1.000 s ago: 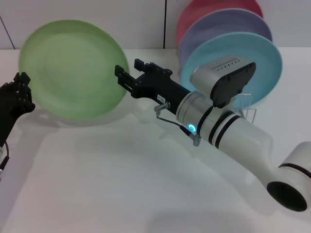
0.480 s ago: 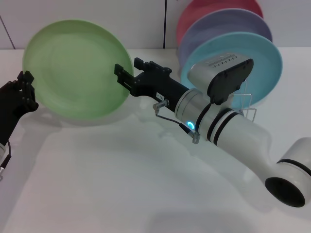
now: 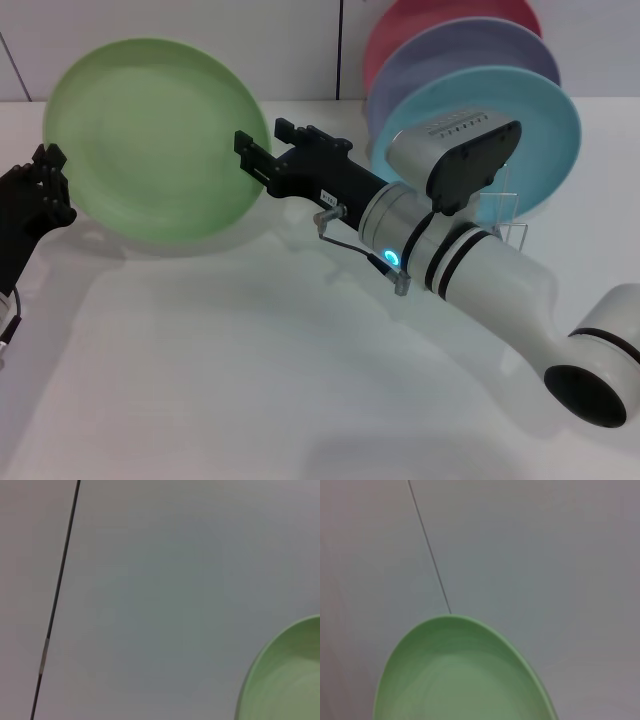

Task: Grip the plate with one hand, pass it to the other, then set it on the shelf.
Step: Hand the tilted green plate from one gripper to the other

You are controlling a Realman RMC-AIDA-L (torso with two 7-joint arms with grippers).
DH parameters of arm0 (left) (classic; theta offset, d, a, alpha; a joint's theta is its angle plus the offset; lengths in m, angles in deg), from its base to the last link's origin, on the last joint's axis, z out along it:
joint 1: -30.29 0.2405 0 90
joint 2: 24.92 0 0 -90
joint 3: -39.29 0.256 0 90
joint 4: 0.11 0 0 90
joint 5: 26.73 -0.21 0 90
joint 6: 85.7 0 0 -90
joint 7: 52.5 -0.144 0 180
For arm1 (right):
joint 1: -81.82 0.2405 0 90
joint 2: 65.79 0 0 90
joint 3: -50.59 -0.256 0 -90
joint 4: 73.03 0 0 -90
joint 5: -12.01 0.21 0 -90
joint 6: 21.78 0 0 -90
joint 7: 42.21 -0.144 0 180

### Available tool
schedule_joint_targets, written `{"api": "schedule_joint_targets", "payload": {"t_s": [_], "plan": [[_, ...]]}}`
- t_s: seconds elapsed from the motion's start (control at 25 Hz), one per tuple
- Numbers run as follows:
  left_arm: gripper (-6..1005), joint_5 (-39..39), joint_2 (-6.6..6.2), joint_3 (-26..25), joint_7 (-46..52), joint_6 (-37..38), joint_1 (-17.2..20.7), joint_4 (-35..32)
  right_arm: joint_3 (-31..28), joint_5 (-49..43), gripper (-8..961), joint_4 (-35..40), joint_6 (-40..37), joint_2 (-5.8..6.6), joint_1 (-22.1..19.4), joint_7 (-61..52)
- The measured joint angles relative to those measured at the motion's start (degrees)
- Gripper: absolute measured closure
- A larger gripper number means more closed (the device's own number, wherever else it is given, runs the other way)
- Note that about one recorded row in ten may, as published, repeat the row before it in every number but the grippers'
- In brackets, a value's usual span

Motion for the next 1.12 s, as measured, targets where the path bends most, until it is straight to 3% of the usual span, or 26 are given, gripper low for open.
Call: {"api": "schedule_joint_targets", "payload": {"t_s": [0.72, 1.12], "plan": [[954, 0.1, 0.00, -0.5, -0.1, 0.8, -0.1, 0.0, -0.4, 0.0, 384, -0.7, -0.2, 0.00, -0.5, -0.2], [953, 0.0, 0.00, -2.6, -1.5, 0.4, -0.4, 0.8, -0.4, 0.0, 434, -1.0, -0.1, 0.00, -0.6, -0.2]]}}
